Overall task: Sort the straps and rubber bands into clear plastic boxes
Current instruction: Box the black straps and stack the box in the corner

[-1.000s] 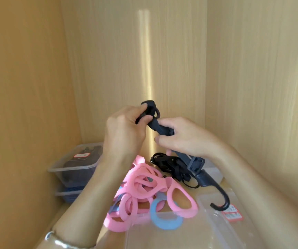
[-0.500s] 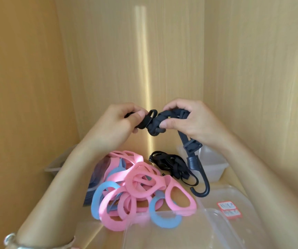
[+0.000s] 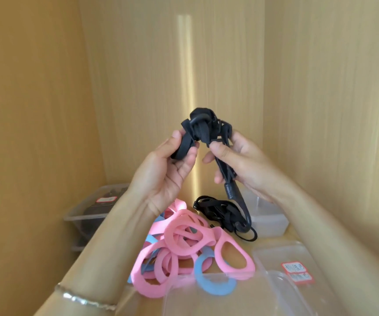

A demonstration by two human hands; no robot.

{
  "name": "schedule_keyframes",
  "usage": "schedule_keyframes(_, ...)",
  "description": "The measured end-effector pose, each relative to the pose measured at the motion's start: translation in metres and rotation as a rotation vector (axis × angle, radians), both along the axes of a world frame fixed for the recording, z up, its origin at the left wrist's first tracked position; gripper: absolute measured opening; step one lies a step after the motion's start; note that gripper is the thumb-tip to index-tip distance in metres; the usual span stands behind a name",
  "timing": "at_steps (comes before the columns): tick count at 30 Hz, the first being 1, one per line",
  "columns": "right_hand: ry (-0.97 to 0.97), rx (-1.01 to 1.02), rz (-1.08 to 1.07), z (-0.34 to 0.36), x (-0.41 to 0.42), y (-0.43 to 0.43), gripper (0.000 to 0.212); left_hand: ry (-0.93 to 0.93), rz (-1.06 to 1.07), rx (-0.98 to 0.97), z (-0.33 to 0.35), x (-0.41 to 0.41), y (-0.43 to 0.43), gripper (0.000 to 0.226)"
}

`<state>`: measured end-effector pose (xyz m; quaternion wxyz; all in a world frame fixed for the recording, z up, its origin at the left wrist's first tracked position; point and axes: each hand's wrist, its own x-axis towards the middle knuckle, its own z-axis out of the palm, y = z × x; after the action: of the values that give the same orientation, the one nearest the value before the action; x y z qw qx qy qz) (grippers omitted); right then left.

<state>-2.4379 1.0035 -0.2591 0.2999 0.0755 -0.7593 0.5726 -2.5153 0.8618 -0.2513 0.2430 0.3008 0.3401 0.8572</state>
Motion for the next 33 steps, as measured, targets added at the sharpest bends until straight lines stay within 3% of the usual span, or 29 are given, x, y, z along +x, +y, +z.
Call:
schedule_keyframes(3, -0.067, 0.112, -0.097, -0.002, -0.002, 0.001, 0.013, -0.033, 0.035, 0.038, -0.003, 0.003, 0.005, 0.026)
schedule_keyframes(8, -0.191, 0.301, -0.189, -0.004, -0.006, 0.002, 0.009, -0.061, 0.110, 0.066, -0.006, 0.003, 0.009, 0.012)
schedule_keyframes(13, -0.352, 0.347, -0.022, -0.003, 0.001, -0.007, 0.039, 0.057, 0.337, -0.098, -0.012, 0.003, 0.009, 0.020)
schedule_keyframes(15, -0.386, 0.380, -0.009, 0.000, 0.005, -0.010, 0.040, 0.124, 0.432, -0.146, -0.014, 0.004, 0.010, 0.022)
schedule_keyframes(19, -0.554, 0.606, -0.138, 0.005, 0.009, -0.011, 0.033, 0.386, 0.701, -0.239, -0.019, 0.006, 0.019, 0.022)
schedule_keyframes(23, -0.581, 0.771, -0.210, 0.003, 0.007, -0.012, 0.018, 0.983, 1.040, -0.420, -0.035, 0.005, 0.027, 0.019)
schedule_keyframes(25, -0.555, 0.842, -0.263, 0.003, 0.007, -0.011, 0.020, 1.181, 1.130, -0.531, -0.040, -0.002, 0.029, 0.019)
schedule_keyframes(29, -0.411, 0.844, -0.349, 0.004, 0.006, -0.009, 0.012, 1.250, 1.096, -0.698, -0.033, -0.010, 0.023, 0.024)
schedule_keyframes(33, -0.324, 0.898, -0.429, 0.006, 0.006, -0.007, 0.031, 1.212, 0.908, -0.765, -0.023, -0.013, 0.010, 0.028)
